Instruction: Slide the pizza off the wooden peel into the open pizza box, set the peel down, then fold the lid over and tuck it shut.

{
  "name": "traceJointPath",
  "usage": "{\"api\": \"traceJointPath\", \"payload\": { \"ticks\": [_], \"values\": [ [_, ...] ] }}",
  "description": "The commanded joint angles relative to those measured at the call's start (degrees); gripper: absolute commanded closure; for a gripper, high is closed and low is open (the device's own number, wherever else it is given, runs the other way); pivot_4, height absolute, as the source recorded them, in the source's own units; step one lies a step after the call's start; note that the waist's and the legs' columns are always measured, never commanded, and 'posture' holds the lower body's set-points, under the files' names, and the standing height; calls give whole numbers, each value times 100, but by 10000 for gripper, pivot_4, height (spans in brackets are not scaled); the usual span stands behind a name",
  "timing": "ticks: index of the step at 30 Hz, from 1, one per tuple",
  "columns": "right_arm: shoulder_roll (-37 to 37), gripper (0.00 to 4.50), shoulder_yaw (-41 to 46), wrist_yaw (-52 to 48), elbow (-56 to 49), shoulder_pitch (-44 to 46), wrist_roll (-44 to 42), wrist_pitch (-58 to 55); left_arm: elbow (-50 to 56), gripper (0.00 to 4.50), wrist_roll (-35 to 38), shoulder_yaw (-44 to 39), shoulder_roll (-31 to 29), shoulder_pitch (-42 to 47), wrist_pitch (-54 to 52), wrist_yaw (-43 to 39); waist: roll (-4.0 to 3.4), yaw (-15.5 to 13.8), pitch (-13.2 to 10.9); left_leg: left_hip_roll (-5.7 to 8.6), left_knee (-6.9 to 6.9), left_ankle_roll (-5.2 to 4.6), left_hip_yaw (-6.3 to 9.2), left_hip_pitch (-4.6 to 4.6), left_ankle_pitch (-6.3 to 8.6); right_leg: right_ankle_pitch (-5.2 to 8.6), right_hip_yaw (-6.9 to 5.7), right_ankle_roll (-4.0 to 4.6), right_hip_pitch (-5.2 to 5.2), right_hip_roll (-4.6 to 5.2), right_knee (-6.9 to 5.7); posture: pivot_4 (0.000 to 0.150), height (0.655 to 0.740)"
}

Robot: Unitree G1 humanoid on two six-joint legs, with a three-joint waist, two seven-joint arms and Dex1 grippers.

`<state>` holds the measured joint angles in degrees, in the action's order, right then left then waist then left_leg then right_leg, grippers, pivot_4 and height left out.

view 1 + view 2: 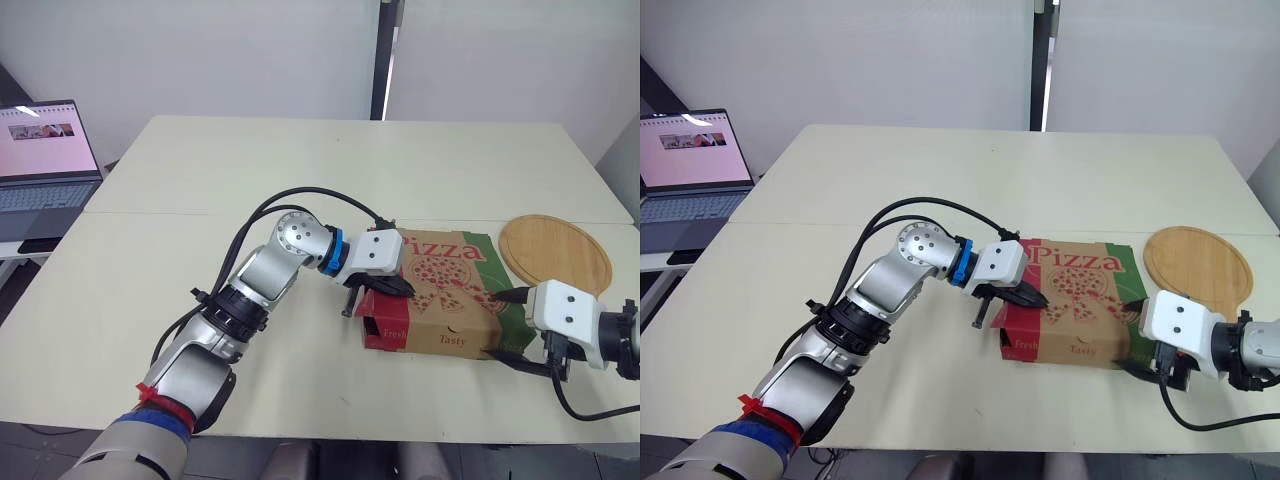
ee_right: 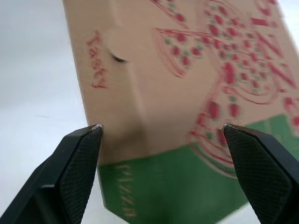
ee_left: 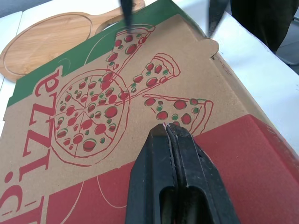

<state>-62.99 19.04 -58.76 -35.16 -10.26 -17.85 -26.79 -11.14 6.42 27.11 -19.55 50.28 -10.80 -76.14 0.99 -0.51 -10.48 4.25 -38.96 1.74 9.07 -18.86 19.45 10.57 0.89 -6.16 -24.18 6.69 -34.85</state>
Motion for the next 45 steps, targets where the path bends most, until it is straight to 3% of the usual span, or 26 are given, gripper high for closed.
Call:
{"api": "traceJointPath", "payload": {
  "ticks": [1,21,25,30,32,35,38,45],
  "values": [
    [49,881,129,53,-6,225,-30,112,101,45000,55,-109,34,124,32,-55,0,0,0,0,0,0,0,0,0,0,1,0,0,0,0,1500,7400],
    [345,881,-241,281,-86,183,185,-25,369,45000,-378,590,214,-94,304,-281,0,2,0,1,0,-3,0,0,2,-2,2,3,0,0,0,1500,7400],
    [363,881,113,198,-200,89,-168,-383,301,45000,-490,631,192,-118,396,-252,0,-2,0,1,0,-4,2,0,2,-3,1,5,0,0,0,1500,7400],
    [291,881,1056,-97,-328,165,-1415,-1580,280,45000,-491,595,242,-104,370,-221,1,-9,0,0,0,-9,2,0,5,-3,0,6,2,-1,0,1500,7400],
    [376,881,1054,131,-322,496,-1785,-1874,256,45000,-481,571,259,-89,362,-205,1,2,0,0,0,-12,2,2,7,-11,1,18,3,-1,0,1500,7400],
    [556,881,529,582,-298,886,-1663,-1874,234,45000,-480,548,279,-70,360,-186,0,2,0,-1,0,-13,2,3,6,-8,1,14,4,-1,-1,1500,7400],
    [849,6573,-417,970,-102,1151,-1102,-1515,257,45000,-460,498,290,-47,312,-161,0,-1,0,-2,0,-11,4,3,6,-2,-3,3,4,-2,0,1500,7400],
    [1036,32253,-946,997,-13,1323,-1058,-1381,314,45000,-448,423,242,-40,252,-126,-1,-6,1,3,0,2,5,-1,-1,-9,-1,16,0,2,1,1500,7400]
  ]
}}
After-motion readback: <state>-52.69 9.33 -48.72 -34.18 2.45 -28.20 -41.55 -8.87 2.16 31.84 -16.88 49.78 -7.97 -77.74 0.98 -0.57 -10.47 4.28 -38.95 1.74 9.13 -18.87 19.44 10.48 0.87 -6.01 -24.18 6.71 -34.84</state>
